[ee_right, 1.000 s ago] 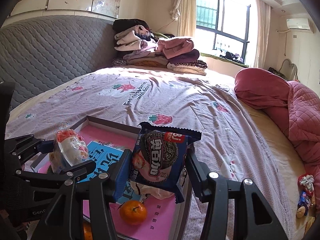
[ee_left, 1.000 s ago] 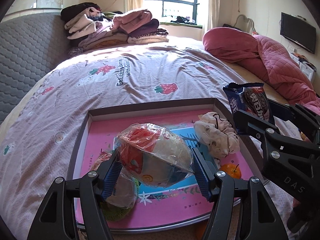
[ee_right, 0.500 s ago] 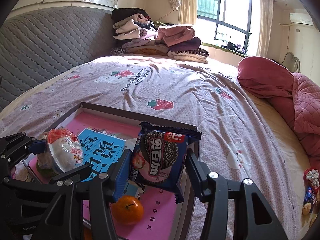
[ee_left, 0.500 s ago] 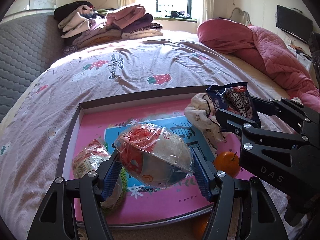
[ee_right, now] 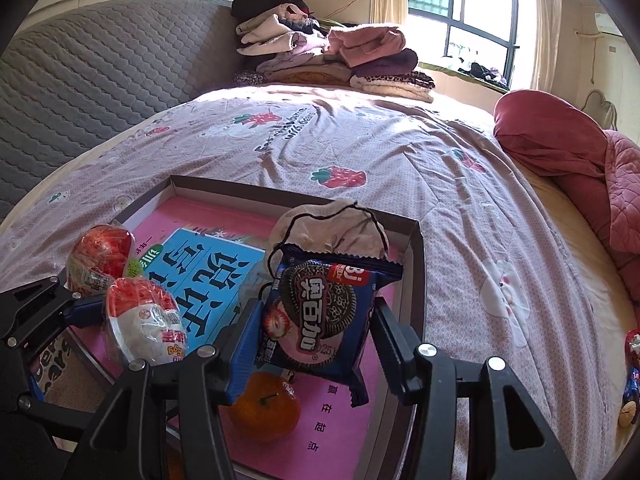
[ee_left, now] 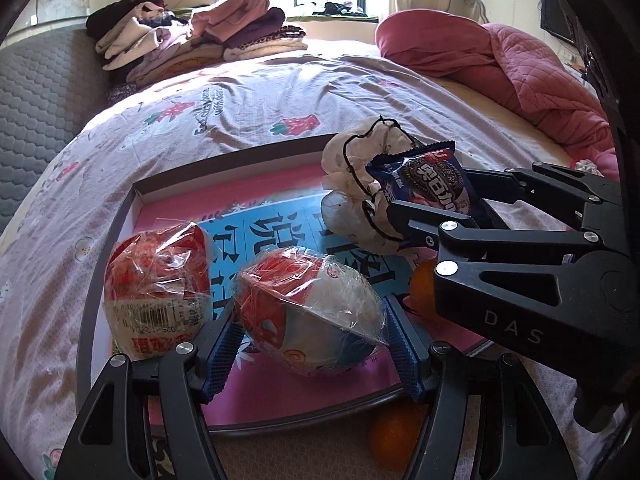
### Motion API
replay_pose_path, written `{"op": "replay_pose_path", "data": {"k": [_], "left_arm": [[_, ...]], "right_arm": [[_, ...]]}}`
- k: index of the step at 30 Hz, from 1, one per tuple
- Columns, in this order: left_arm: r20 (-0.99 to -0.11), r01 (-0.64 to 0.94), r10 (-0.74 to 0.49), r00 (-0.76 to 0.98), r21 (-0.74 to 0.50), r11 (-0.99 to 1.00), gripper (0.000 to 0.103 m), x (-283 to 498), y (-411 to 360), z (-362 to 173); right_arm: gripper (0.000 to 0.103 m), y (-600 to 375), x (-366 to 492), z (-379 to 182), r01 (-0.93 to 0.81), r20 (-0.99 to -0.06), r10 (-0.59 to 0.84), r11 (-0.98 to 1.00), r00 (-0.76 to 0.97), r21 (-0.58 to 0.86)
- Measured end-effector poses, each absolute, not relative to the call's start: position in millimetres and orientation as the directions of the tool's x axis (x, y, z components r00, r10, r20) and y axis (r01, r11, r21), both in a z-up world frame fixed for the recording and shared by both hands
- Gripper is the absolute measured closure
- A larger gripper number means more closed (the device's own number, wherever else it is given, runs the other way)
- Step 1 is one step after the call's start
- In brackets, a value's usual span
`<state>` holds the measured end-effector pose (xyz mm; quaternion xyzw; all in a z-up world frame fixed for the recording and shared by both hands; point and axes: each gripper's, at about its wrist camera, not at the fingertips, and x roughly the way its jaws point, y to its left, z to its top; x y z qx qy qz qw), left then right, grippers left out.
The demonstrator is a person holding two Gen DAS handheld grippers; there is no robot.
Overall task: Organize objects
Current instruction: 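Lower cookie packet into tray and open right gripper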
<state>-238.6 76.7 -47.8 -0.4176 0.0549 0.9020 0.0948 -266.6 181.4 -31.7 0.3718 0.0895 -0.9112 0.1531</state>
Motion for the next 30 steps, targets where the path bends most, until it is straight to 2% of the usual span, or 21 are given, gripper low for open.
{"op": "replay_pose_path", "data": {"k": [30], "left_arm": [[-0.8,-0.184,0.133,-0.584,-0.029,-0.982,0.034,-245.2,61.5,-53.4]], "right_arm": [[0.049,181.0,-270.5,-41.8,0.333,-0.739,-0.184,-0.941,-0.648,-0.057]]}}
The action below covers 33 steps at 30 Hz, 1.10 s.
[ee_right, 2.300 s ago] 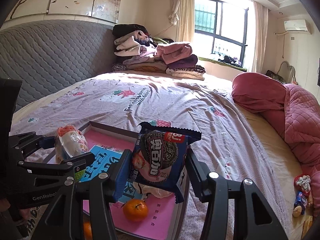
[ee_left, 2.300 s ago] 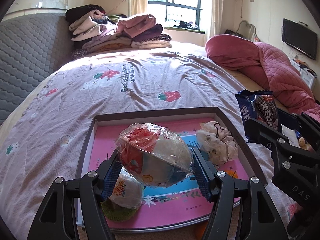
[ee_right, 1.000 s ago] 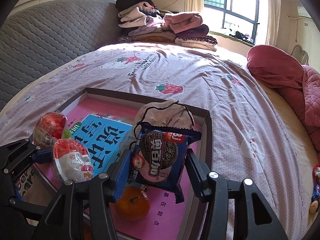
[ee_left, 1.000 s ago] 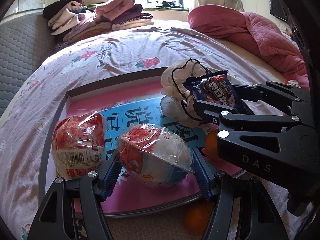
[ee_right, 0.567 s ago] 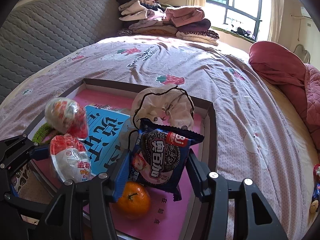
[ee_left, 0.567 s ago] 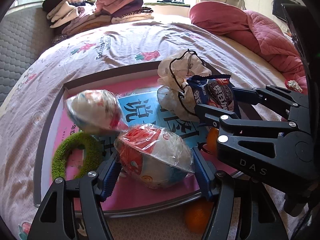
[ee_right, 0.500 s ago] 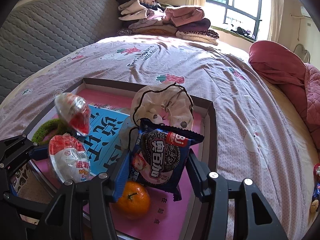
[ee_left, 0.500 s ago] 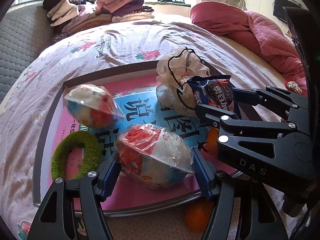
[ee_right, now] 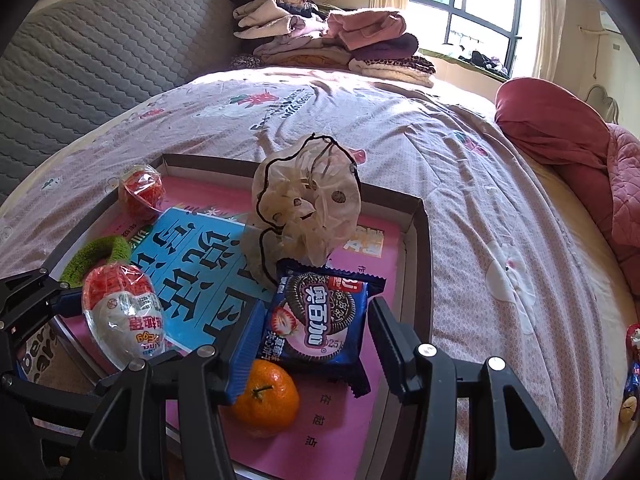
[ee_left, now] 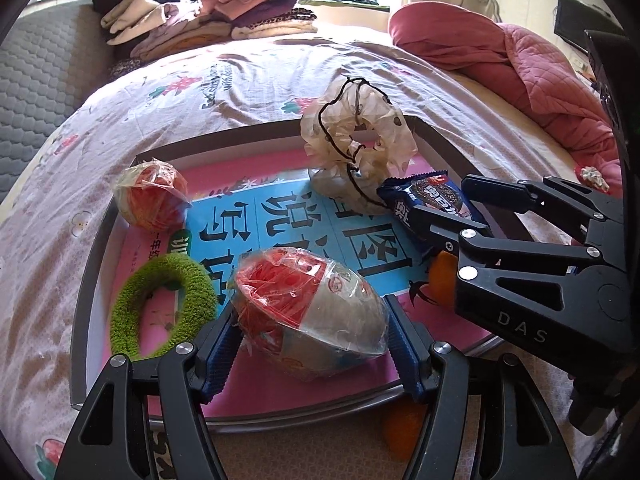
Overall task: Organize objects
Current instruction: 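Lower cookie packet into tray and open right gripper, then lower wrapped ball into tray beside green ring and open left gripper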
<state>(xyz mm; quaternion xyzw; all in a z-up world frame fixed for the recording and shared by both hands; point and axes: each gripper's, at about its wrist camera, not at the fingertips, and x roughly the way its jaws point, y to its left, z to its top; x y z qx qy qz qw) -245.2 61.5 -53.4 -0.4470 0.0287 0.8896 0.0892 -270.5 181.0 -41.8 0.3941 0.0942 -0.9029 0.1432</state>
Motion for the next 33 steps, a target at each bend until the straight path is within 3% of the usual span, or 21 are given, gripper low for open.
{"op": "replay_pose_path", "data": {"k": [33], "left_arm": [[-0.807,-0.158,0.109,-0.58,-0.02,-0.987,0.033,-235.7,56.5,-40.5]], "right_arm": [[0.049,178.1,-261.2,-27.2,0.317,-0.738,-0.187,-0.948,-0.649,-0.039]]}}
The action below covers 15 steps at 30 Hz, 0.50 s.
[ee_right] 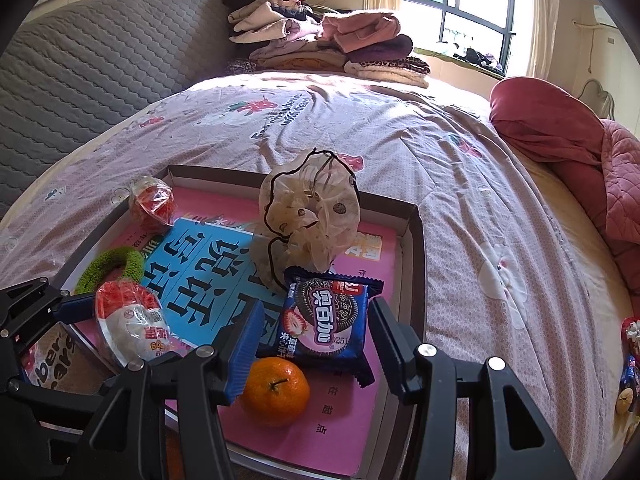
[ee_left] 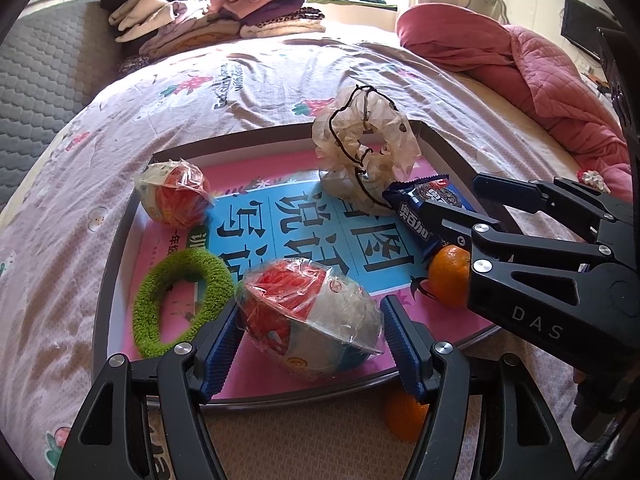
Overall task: Organize objects
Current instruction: 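Lower wrapped ball into tray beside green ring and open left gripper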
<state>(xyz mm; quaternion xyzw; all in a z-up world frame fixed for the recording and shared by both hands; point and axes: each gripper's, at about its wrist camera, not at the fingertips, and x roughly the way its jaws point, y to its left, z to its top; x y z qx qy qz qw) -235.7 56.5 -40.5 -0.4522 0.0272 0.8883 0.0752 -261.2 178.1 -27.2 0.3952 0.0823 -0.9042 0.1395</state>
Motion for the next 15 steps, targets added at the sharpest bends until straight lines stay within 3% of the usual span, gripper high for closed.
{"op": "replay_pose_path", "data": {"k": [15], "left_arm": [[-0.802,-0.143,0.096,-0.59,-0.013,-0.99,0.029,-229.0,49.8,-29.2]], "right_arm": [[0.049,178.0,-254.7,-13.0,0.318,-0.717,-0.204,-0.948,-0.666,-0.026]]}}
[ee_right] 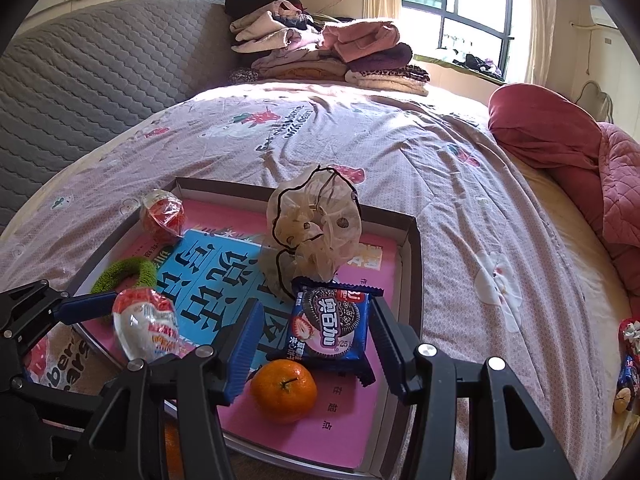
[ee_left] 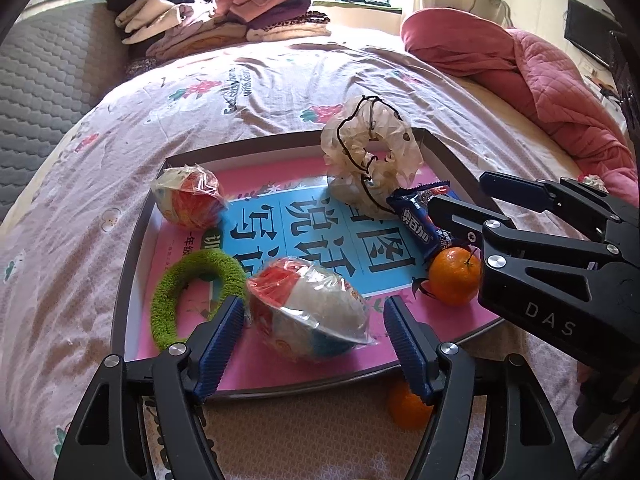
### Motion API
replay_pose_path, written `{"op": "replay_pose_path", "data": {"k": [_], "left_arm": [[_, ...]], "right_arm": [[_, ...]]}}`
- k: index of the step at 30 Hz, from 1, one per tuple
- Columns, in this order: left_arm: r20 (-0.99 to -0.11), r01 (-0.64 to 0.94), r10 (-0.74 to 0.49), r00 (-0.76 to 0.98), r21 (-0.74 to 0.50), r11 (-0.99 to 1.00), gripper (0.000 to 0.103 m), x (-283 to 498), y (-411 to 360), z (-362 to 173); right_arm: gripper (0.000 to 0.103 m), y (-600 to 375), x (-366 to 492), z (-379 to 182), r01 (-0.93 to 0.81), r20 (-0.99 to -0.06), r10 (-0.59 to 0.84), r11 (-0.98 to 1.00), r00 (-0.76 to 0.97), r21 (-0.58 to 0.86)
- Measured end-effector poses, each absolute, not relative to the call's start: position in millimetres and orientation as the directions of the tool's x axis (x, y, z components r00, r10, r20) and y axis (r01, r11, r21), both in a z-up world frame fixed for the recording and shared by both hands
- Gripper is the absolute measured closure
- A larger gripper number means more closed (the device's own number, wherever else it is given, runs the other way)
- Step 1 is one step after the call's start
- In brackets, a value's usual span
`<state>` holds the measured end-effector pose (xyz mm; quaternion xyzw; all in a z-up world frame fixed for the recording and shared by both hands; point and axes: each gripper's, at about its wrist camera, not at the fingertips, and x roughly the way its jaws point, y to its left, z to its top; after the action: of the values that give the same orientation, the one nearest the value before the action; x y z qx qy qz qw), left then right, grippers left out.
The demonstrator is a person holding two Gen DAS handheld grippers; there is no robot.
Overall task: Organize objects
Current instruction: 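Lower wrapped ball into tray beside green ring and open left gripper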
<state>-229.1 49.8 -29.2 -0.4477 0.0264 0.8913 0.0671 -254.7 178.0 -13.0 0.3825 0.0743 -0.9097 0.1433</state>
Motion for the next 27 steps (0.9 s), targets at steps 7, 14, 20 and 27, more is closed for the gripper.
{"op": "replay_pose_path", "data": {"k": [7,14,20,27], "left_arm": [[-0.798,-0.136,0.088,-0.596,-0.008,-0.991,0.029,-226.6,47.6,-25.5],[-0.797,-0.128,0.081,-0.599,-0.005,-0.992,0.029,-224.8,45.4,-22.9],[-0.794,-0.124,0.08,-0.603,-0.006,-0.992,0.029,-222.6,46.0,-20.3],[-0.791,-0.117,0.074,-0.607,-0.002,-0.993,0.029,-220.7,44.8,-17.0]], "right_arm": [[0.049,177.2,-254.0,-12.3,0.32,-0.716,-0.207,-0.947,-0.667,-0.024],[0.049,176.6,-254.7,-13.8,0.319,-0.721,-0.202,-0.947,-0.663,-0.029],[0.049,176.7,-254.4,-15.2,0.32,-0.728,-0.194,-0.947,-0.658,-0.037],[0.048,177.2,-251.8,-11.3,0.318,-0.722,-0.196,-0.947,-0.664,-0.035]]}}
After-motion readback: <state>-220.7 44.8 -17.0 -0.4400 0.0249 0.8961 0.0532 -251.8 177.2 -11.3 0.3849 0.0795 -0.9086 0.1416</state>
